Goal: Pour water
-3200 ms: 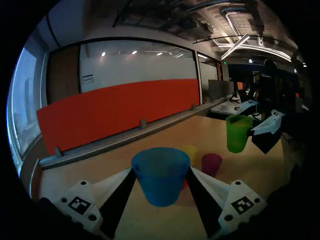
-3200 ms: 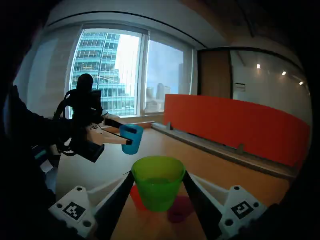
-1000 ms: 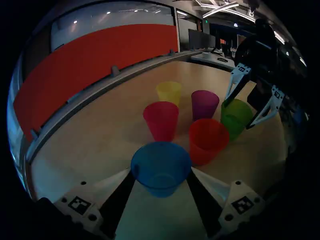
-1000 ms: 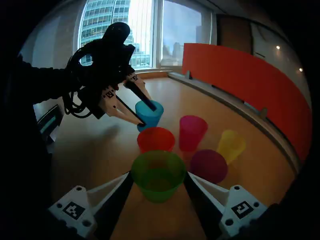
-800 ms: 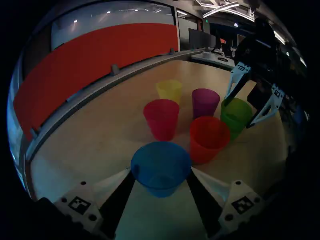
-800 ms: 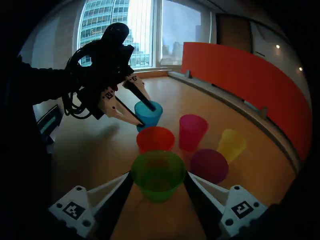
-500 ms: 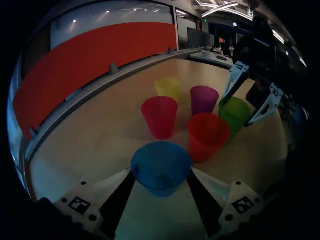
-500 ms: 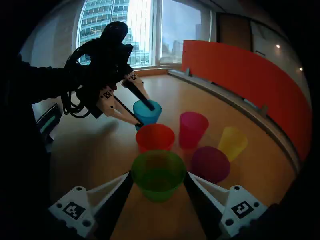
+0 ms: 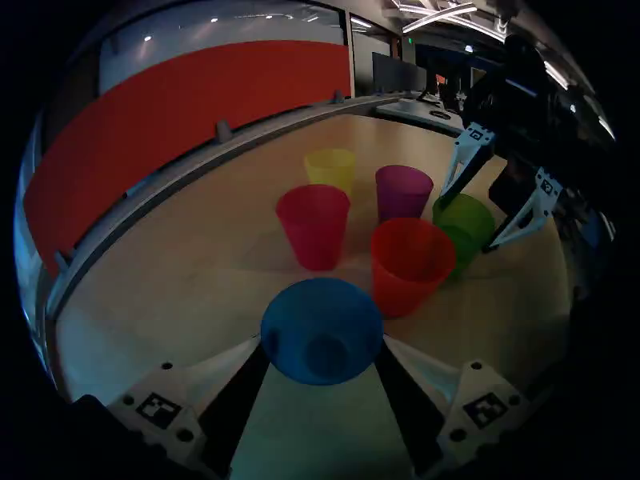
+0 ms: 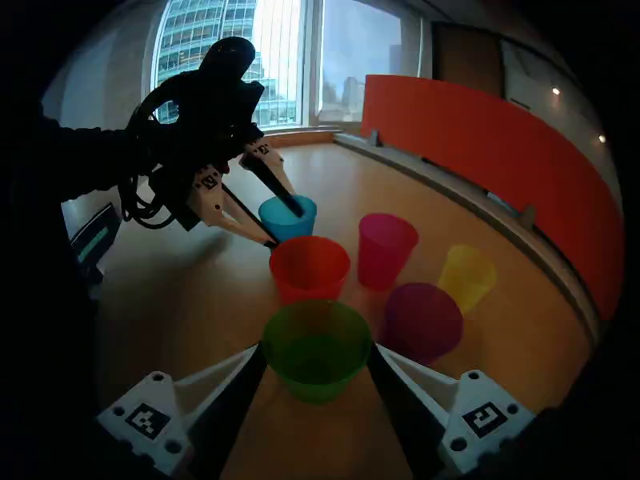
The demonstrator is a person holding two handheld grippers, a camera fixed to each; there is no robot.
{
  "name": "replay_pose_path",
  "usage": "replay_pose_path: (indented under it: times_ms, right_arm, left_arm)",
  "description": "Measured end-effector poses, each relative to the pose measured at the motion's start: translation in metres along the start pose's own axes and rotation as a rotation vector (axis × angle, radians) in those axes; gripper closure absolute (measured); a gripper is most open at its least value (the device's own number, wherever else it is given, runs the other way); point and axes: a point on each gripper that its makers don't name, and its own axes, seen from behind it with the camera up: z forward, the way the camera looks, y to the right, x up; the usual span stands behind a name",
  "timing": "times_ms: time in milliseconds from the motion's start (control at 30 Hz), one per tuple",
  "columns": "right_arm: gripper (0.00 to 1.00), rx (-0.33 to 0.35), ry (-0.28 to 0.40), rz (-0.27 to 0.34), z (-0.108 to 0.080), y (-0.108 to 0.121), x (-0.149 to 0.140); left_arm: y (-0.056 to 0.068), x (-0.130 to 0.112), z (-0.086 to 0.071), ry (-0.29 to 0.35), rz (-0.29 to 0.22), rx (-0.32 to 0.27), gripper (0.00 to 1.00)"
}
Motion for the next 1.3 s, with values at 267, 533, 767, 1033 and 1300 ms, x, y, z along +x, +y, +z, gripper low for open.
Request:
replay_pose_path:
  times_ms: [267, 533, 767, 1033, 1300]
  right_arm:
    - [0.08, -0.008, -0.001, 0.002, -0.003, 0.0, -0.004]
    - [0.06, -0.019, -0.011, 0.007, -0.004, 0.002, -0.011]
    - [0.01, -0.031, -0.011, 0.015, -0.004, 0.003, -0.012]
    - [0.01, -0.044, -0.013, 0.022, -0.009, 0.003, -0.016]
    - [0.0, -0.071, -0.018, 0.034, -0.02, 0.005, -0.024]
  left_arm:
    - [0.001, -0.002, 0.0, -0.008, 0.006, -0.004, 0.14]
    - [0.004, -0.006, 0.003, -0.027, 0.044, 0.004, 0.14]
    - [0.011, -0.009, 0.003, -0.038, 0.04, -0.022, 0.11]
    - [0.011, -0.021, 0.004, -0.074, 0.033, -0.018, 0.1]
    - [0.008, -0.031, -0.004, -0.094, 0.048, 0.005, 0.1]
